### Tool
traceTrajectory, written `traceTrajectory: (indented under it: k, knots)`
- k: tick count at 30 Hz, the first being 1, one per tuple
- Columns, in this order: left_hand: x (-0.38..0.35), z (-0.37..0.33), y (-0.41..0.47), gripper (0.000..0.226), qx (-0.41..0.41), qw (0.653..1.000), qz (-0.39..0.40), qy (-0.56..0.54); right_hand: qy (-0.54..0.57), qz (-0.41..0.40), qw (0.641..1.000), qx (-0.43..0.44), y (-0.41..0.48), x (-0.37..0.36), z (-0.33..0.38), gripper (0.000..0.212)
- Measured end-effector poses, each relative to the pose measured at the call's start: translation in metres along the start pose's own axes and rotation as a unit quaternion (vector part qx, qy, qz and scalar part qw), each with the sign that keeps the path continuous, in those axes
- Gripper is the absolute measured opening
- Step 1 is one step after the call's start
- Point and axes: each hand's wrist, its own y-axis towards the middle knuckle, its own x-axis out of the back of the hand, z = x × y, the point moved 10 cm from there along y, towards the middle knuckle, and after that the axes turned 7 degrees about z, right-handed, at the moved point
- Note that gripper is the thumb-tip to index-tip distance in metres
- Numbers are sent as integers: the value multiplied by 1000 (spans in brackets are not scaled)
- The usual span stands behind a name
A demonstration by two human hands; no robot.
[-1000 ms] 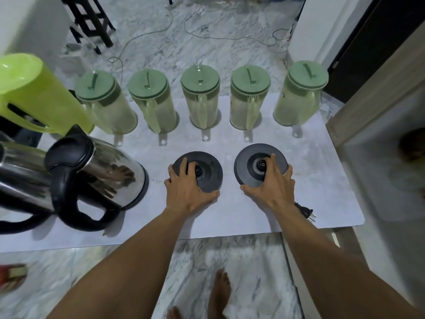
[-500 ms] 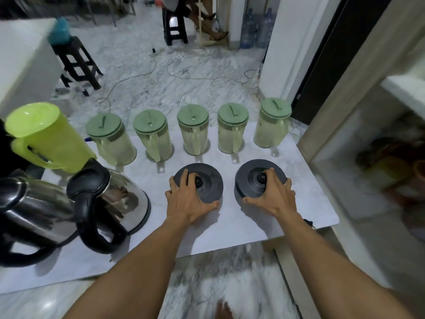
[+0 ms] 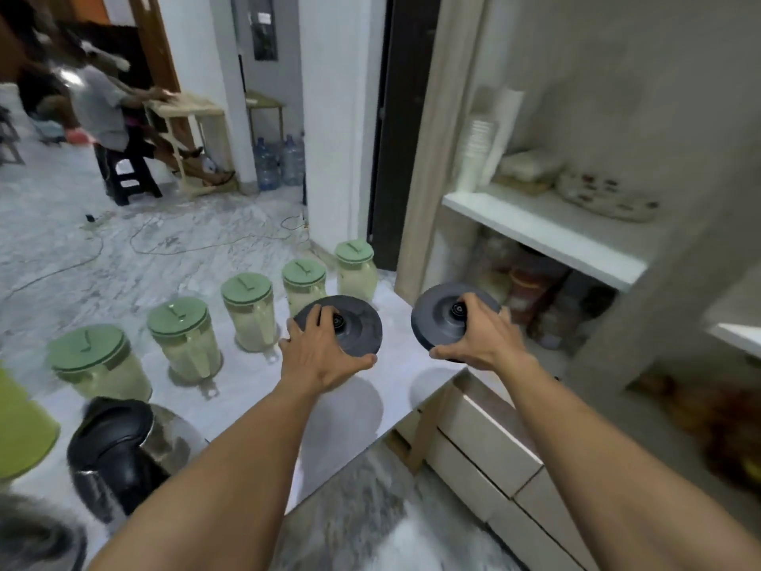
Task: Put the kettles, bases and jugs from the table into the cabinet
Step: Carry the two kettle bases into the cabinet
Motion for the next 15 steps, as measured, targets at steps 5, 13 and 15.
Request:
traceTrajectory:
  k: [5, 13, 15]
  knots:
    - [34, -66, -19, 114, -94, 995, -21, -4, 3, -43, 997, -61, -75, 55, -35, 94]
    - [69, -186, -65, 119, -252, 967, -18, 25, 31, -113, 981, -152, -203, 124, -99, 109]
    - [75, -222, -85, 111, -299, 954, -14, 26, 32, -139, 975, -171, -239, 142, -116, 98]
